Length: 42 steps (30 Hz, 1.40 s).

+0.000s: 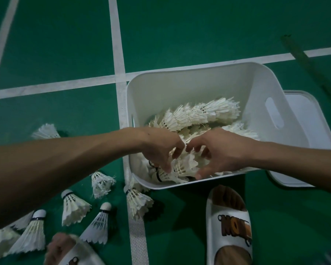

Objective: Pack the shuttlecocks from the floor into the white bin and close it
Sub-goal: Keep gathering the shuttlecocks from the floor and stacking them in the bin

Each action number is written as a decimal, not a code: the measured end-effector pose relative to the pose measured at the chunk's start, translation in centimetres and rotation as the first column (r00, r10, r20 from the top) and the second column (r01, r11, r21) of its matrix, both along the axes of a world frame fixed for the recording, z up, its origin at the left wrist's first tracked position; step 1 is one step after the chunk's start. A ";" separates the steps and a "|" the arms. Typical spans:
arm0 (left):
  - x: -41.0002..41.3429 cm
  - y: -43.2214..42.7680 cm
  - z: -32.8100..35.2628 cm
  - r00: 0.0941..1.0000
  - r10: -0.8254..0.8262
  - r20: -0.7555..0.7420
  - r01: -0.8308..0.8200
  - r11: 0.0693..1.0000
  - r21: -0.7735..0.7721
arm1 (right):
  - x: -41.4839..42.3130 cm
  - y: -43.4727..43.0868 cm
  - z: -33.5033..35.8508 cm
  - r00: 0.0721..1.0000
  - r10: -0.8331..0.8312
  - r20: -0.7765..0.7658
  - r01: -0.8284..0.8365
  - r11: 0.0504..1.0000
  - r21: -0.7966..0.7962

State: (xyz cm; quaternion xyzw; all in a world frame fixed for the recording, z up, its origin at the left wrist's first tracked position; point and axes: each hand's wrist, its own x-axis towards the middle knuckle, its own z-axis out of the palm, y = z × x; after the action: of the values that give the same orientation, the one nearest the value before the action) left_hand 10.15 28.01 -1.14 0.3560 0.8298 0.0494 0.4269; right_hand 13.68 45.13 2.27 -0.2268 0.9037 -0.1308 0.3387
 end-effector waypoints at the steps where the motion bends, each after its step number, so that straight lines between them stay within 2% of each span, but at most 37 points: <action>1: 0.0 0.1 0.1 1.000 -0.001 -0.003 0.001 1.000 0.006 | 0.0 -0.2 -0.1 1.000 0.004 -0.016 -0.004 1.000 0.015; 6: 0.2 0.3 0.2 0.999 -0.031 -0.027 0.030 1.000 -0.008 | 0.2 -1.3 -1.8 0.999 0.032 -0.039 -0.029 0.998 0.058; 12: 0.6 0.5 -0.1 1.000 -0.028 -0.013 0.028 0.999 -0.038 | -1.4 -0.8 -0.8 0.988 0.040 0.152 -0.048 0.998 0.049; 18: 0.6 0.6 -0.5 1.000 -0.017 -0.022 0.017 1.000 -0.023 | 0.2 -0.9 -2.0 0.997 0.076 -0.029 -0.072 0.992 0.104; 23: 0.6 0.3 -0.7 0.999 0.009 -0.043 -0.009 1.000 -0.012 | 0.2 0.0 -1.9 0.999 0.019 -0.036 -0.017 0.998 0.057; 26: 0.8 -0.1 0.0 0.998 -0.007 -0.067 0.005 1.000 -0.023 | -0.6 0.0 -0.6 1.000 0.017 0.011 -0.018 0.998 0.061; 28: 0.5 -0.5 1.5 0.995 0.033 -0.096 -0.029 0.999 0.042 | -1.4 0.0 0.5 1.000 0.022 -0.019 -0.020 0.997 0.076; 30: 0.1 -1.4 3.7 0.982 0.147 -0.119 -0.124 0.976 0.182 | -2.1 -0.2 1.7 0.994 0.007 -0.109 -0.002 0.999 0.048; 32: -0.5 -3.0 5.5 0.944 0.245 -0.222 -0.173 0.939 0.298 | -2.6 -1.1 2.6 0.982 -0.017 -0.190 0.016 1.000 -0.011; 34: -0.9 -5.1 6.6 0.888 0.302 -0.346 -0.177 0.920 0.349 | -3.0 -2.8 3.7 0.963 -0.030 -0.268 0.012 0.998 -0.068; 36: -0.9 -7.5 6.9 0.846 0.334 -0.416 -0.198 0.921 0.337 | -3.1 -5.1 4.9 0.946 -0.028 -0.322 -0.012 0.993 -0.121; 40: 0.1 -11.1 6.6 0.865 0.349 -0.360 -0.196 0.896 0.399 | -2.7 -10.3 7.1 0.931 -0.020 -0.365 -0.069 0.971 -0.228; 42: 0.8 -12.7 6.2 0.845 0.403 -0.352 -0.220 0.862 0.457 | -2.5 -12.6 7.3 0.907 0.000 -0.420 -0.103 0.970 -0.222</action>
State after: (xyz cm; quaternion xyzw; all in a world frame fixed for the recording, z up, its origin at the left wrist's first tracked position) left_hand 10.91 15.35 5.06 0.2946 0.9233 0.2069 0.1342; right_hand 11.20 32.53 9.58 -0.3125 0.9263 -0.1783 0.1114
